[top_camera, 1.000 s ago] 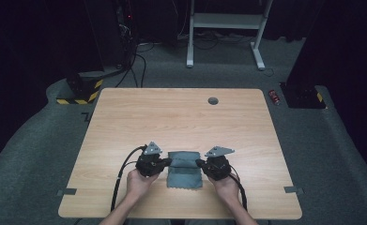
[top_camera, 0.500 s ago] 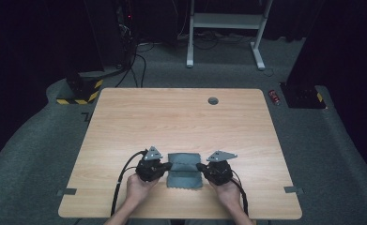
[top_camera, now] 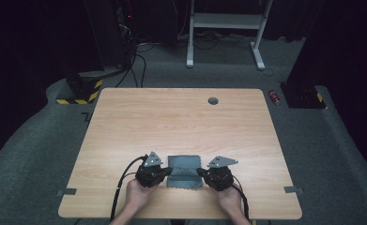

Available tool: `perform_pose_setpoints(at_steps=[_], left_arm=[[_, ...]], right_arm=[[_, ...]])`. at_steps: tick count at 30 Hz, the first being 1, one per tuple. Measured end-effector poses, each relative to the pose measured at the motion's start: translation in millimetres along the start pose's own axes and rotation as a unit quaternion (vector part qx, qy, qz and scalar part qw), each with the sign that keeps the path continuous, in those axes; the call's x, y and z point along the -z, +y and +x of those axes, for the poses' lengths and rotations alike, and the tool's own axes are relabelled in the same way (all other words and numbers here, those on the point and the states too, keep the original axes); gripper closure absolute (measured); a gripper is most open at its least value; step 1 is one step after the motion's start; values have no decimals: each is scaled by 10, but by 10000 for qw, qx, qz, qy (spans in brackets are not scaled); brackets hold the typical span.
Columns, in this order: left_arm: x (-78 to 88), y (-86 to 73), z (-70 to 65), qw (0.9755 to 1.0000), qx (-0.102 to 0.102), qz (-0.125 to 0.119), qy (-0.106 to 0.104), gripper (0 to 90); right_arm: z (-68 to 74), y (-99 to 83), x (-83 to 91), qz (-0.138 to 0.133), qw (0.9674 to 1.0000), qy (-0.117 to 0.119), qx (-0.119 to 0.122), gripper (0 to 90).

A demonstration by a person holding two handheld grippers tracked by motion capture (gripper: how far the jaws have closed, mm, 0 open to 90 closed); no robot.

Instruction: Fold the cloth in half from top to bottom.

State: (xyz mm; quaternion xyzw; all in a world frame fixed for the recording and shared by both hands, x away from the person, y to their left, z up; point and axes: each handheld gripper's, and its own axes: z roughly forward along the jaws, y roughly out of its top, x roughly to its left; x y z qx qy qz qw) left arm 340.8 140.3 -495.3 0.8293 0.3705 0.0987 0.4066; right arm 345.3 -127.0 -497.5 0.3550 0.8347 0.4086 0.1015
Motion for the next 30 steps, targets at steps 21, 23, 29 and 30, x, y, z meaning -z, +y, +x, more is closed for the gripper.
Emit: perform_pose_setpoints(at_steps=[21, 23, 29, 30], left_arm=[[-28, -112, -88, 9997, -152, 200, 79, 877], [-17, -122, -87, 9997, -132, 206, 72, 846], [115, -87, -82, 9999, 81, -58, -36, 736], [132, -72, -80, 9999, 78, -85, -42, 727]], right_arm=[[87, -153, -50, 196, 9996, 1, 200, 879], [84, -161, -44, 199, 9996, -3, 192, 842], [44, -132, 64, 22, 9999, 118, 1, 771], [41, -120, 85, -19, 9999, 130, -26, 768]])
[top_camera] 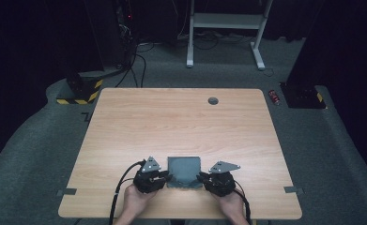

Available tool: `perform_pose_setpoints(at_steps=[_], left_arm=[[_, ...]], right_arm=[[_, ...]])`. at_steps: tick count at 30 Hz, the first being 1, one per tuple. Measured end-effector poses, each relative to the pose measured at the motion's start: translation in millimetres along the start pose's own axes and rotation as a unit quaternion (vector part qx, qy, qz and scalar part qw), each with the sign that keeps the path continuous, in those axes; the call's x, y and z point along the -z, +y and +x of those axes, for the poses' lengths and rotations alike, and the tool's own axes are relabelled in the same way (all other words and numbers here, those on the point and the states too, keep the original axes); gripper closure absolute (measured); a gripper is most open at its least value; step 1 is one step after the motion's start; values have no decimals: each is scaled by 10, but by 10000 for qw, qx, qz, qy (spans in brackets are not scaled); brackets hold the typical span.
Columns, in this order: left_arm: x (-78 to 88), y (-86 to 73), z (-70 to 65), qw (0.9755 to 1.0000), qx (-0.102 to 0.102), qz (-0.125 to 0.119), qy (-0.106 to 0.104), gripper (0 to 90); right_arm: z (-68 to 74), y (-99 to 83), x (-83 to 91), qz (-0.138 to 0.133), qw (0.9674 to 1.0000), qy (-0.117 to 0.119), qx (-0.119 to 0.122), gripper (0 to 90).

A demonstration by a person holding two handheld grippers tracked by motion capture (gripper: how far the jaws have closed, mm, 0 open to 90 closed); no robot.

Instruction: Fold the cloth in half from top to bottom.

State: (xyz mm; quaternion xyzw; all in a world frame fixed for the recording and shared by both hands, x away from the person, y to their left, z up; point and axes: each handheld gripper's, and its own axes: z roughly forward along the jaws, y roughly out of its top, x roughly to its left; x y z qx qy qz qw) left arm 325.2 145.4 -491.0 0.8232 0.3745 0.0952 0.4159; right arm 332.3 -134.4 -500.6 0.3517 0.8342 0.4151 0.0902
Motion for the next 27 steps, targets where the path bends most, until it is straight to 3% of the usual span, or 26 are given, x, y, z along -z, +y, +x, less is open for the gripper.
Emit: perform_pose_setpoints(at_steps=[5, 10, 12, 15, 20, 24, 27], left_arm=[[-21, 103, 0, 10000, 29, -49, -13, 696], [-200, 57, -79, 9991, -230, 342, 40, 676], [-209, 21, -83, 9990, -217, 395, 37, 670], [-184, -57, -62, 9986, -244, 478, 42, 650], [-112, -188, -41, 9966, -390, 673, 257, 605], [-62, -231, -37, 9967, -383, 640, 332, 575], [-31, -212, -28, 9976, -262, 577, 289, 529]], right_arm=[[-2, 74, 1, -54, 10000, -70, -25, 767], [68, 51, -158, 174, 9997, -125, 156, 756], [76, 34, -163, 191, 9996, -133, 174, 749], [82, -43, -161, 296, 9992, -156, 237, 719], [80, -162, -114, 343, 9981, -282, 417, 681], [78, -189, -91, 326, 9978, -331, 479, 651], [74, -185, -84, 355, 9977, -326, 467, 657]])
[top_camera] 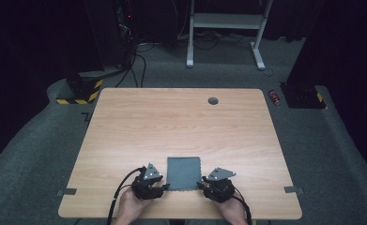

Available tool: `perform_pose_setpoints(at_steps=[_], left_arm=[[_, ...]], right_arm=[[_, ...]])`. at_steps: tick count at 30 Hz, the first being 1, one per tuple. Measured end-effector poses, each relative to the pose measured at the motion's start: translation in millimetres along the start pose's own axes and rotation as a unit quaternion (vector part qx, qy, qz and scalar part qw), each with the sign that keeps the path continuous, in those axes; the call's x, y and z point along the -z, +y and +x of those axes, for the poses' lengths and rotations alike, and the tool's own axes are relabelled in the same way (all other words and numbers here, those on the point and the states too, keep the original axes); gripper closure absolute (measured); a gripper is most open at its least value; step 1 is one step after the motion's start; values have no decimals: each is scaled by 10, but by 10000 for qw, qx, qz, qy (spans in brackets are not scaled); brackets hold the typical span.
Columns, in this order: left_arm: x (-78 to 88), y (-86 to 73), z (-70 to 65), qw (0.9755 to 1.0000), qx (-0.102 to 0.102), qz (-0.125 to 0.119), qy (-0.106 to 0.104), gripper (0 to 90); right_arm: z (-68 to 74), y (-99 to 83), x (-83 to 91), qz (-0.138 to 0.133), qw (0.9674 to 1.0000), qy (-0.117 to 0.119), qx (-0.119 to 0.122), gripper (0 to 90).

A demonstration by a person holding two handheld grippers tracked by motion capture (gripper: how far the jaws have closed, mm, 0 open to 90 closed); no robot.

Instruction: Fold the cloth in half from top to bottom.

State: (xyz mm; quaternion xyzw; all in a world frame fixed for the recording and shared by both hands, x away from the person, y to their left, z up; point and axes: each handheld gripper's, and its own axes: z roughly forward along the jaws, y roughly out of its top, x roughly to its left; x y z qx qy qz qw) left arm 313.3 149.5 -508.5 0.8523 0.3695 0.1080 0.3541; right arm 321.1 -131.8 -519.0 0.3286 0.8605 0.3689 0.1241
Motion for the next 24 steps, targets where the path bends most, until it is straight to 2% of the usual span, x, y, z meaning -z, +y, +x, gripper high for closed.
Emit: perform_pose_setpoints(at_steps=[5, 7, 8, 12, 15, 16, 18, 19, 20, 21, 22, 24], left_arm=[[56, 96, 51, 9994, 155, -276, -105, 504], [-2, 196, 77, 9991, 189, -356, -97, 505], [-2, 196, 77, 9991, 189, -356, -97, 505], [-177, 336, 114, 9994, 188, -301, -17, 507], [-296, 404, 146, 9995, 222, -175, 160, 509], [-329, 417, 158, 9994, 225, -146, 222, 509], [-363, 424, 169, 9992, 205, -69, 339, 510], [-376, 424, 180, 9991, 160, -22, 403, 511], [-391, 420, 188, 9990, 148, 21, 430, 512], [-409, 415, 198, 9988, 125, 55, 461, 512], [-420, 409, 222, 9990, 114, 54, 438, 510], [-425, 411, 242, 9990, 153, 30, 428, 510]], right_arm=[[-51, 61, 34, -127, 9999, 52, -97, 721], [-112, 160, 30, -220, 9995, 55, -207, 758], [-112, 160, 30, -220, 9995, 55, -207, 758], [-239, 308, -78, -306, 9982, 33, -506, 777], [-316, 409, -200, -342, 9973, -19, -644, 767], [-350, 473, -283, -326, 9970, -103, -690, 757], [-359, 488, -309, -306, 9971, -130, -680, 752], [-363, 504, -338, -243, 9972, -162, -689, 750], [-377, 520, -390, -126, 9977, -281, -600, 748], [-377, 520, -390, -126, 9977, -281, -600, 748], [-401, 515, -439, 7, 9979, -382, -530, 748], [-405, 510, -455, 70, 9977, -413, -529, 749]])
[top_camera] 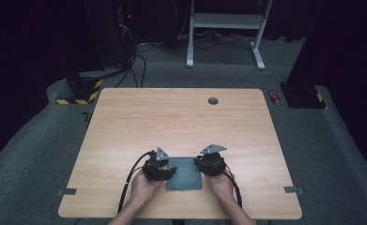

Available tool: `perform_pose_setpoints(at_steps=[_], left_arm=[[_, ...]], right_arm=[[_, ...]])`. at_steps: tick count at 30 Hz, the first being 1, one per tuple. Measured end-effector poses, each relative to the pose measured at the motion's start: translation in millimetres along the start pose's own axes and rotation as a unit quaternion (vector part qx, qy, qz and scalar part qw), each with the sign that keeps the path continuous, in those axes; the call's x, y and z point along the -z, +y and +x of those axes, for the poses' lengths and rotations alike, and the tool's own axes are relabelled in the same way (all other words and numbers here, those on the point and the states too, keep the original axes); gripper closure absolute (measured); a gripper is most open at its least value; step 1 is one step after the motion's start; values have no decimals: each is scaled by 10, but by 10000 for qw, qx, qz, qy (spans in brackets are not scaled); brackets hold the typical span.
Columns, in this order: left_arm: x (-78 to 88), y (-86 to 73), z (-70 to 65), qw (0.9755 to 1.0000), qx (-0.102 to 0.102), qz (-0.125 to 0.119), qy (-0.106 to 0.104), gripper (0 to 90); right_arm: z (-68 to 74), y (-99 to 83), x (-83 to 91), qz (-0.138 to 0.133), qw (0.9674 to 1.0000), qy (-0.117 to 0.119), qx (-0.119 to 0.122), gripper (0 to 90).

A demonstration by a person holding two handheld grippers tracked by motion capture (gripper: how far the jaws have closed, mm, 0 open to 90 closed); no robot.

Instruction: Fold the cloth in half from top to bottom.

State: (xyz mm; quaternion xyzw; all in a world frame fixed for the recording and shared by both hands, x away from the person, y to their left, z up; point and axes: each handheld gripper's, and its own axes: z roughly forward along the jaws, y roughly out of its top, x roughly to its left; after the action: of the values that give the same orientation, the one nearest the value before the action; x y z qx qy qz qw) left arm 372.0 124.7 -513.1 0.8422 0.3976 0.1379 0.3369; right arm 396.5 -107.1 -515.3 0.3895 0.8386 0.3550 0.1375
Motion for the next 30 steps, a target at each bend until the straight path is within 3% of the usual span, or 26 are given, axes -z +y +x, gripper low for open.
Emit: perform_pose_setpoints(at_steps=[6, 10, 16, 30], left_arm=[[-22, 11, 58, 10000, 32, -49, 17, 494], [11, 2, 83, 9999, 115, -18, 11, 474], [162, -21, 178, 9987, 396, -312, -73, 434], [366, -102, 289, 9970, 569, -527, -77, 400]], right_arm=[[-26, 31, -44, 34, 9999, -104, 128, 741], [-47, 34, -34, 44, 9999, -123, -14, 718], [-86, 1, 145, -150, 9998, -66, -151, 680], [-220, -107, 400, -358, 9987, -84, -351, 629]])
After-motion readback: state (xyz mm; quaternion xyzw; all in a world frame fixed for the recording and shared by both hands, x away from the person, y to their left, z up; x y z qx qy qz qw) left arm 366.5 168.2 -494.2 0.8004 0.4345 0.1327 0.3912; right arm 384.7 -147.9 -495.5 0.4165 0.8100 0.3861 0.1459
